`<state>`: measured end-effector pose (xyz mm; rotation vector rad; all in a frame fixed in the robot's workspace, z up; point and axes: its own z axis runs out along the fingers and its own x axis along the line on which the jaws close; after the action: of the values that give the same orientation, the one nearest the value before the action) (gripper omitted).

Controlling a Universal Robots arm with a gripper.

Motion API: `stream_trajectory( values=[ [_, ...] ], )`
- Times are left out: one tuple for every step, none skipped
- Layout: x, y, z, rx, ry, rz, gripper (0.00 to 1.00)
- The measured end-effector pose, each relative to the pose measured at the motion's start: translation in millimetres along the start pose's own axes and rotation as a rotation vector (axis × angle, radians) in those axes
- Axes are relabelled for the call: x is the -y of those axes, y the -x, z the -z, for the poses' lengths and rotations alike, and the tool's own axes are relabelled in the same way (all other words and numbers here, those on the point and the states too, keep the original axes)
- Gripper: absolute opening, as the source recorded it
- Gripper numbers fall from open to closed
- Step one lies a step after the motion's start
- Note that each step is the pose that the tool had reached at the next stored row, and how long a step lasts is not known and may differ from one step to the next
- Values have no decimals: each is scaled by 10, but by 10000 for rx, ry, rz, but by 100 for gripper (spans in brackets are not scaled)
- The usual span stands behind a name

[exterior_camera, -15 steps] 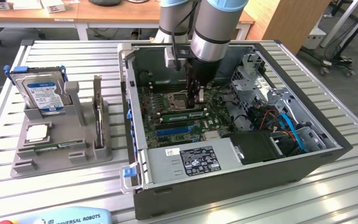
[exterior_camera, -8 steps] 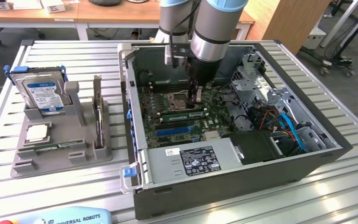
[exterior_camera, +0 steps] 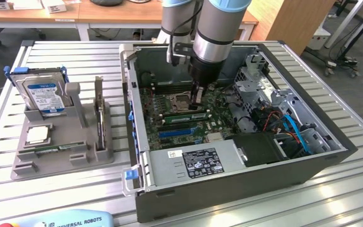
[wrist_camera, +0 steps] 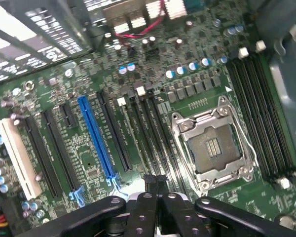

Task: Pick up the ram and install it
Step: 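Press down the ram until it locks into place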

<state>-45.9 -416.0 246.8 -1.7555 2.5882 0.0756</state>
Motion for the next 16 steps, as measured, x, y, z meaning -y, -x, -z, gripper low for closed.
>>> stream_trajectory(
  values=[
    [0, 0, 0, 5, -6, -172, 10],
    [0, 0, 0, 11, -13, -327, 10],
    [0, 0, 0, 15, -18, -480, 10],
    [0, 0, -1, 20, -23, -605, 10],
    [0, 0, -1, 26, -30, -786, 10],
    [0, 0, -1, 31, -36, -946, 10],
    [0, 0, -1, 36, -42, -1098, 10],
    [0, 0, -1, 41, -48, -1248, 10],
    [0, 0, -1, 46, -54, -1395, 10],
    [0, 0, -1, 51, -59, -1545, 10],
    [0, 0, -2, 56, -65, -1697, 10],
    [0, 0, -2, 61, -71, -1845, 10],
    [0, 0, -2, 66, -77, -2009, 10],
    [0, 0, -2, 71, -83, -2163, 10],
    [0, 0, -2, 76, -88, -2316, 10],
    [0, 0, -2, 80, -94, -2465, 10]
  ],
)
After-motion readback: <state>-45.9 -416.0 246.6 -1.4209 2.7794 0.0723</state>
